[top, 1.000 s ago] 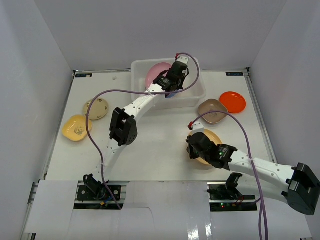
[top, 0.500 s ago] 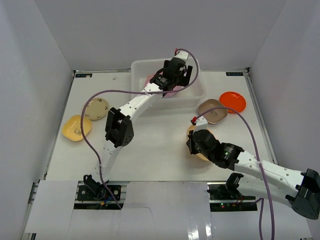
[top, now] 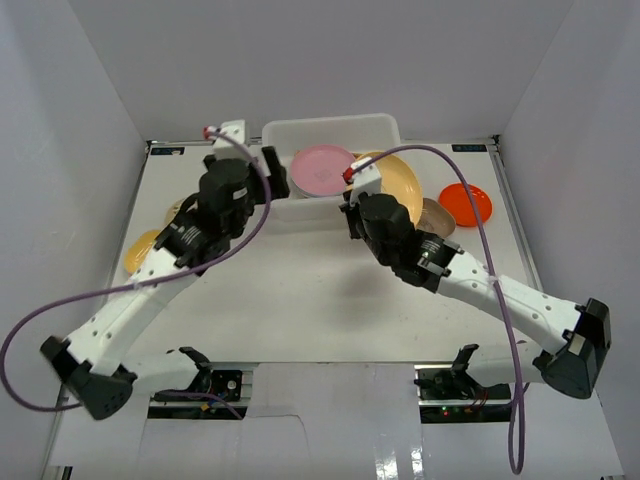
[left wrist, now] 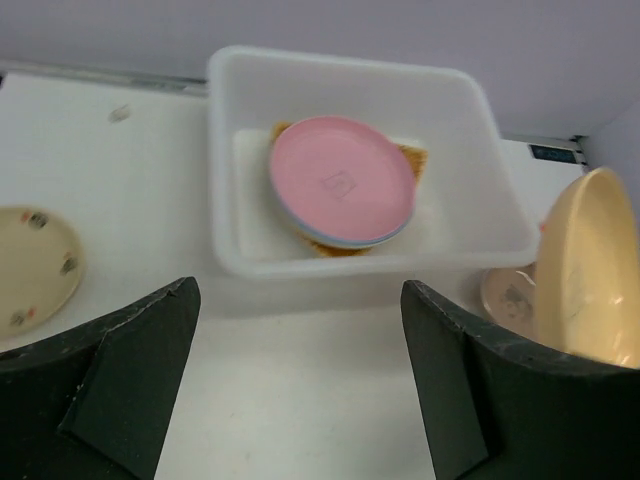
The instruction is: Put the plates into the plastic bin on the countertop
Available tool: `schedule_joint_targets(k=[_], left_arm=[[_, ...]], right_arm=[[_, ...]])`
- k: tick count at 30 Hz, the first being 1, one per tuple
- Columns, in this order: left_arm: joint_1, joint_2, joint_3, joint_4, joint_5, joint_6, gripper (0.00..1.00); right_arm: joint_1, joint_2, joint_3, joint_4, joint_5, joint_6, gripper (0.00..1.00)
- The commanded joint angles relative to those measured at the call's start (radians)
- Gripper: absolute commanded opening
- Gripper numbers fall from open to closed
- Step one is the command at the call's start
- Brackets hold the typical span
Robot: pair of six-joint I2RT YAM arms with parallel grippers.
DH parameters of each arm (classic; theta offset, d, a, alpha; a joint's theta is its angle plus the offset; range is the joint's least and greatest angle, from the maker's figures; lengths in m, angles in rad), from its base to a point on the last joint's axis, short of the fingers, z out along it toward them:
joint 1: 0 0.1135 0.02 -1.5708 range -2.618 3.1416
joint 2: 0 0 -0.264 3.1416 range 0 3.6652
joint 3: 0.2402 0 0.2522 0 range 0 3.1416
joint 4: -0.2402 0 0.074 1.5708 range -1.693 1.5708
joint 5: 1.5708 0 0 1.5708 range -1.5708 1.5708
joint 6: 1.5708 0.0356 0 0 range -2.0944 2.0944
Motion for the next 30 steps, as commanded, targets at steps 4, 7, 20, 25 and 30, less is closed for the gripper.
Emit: schedule_joint_targets(k=[4, 7, 20, 25, 30], left_arm=[[0.035, -0.354, -0.321, -0.245, -0.201, -0.270, 0.87], [0.036, -0.472, -0.406, -0.420, -0.221, -0.374, 0.82], [0.043, -0.373, -0.378, -0.799, -0.307, -0.526, 0.79], [0.061, -0.241, -0.375, -0.802, -0.326, -0.522, 0.81], [0.205, -0.184, -0.414, -0.663, -0.258, -0.389, 0.81]], right_arm=[[-0.085, 0.222, 0.208, 0.236, -0.120, -0.359, 0.08], [-0.136, 0.339, 0.290, 0.304, -0.264, -0.433, 0.08], [-0.199, 0.852, 0.744, 0.264, -0.482, -0.625, 0.08], [-0.201, 0.998, 0.877, 0.195, -0.495, -0.640, 0.08], [-0.225, 1.013, 0.848, 0.201, -0.452, -0.639, 0.08]])
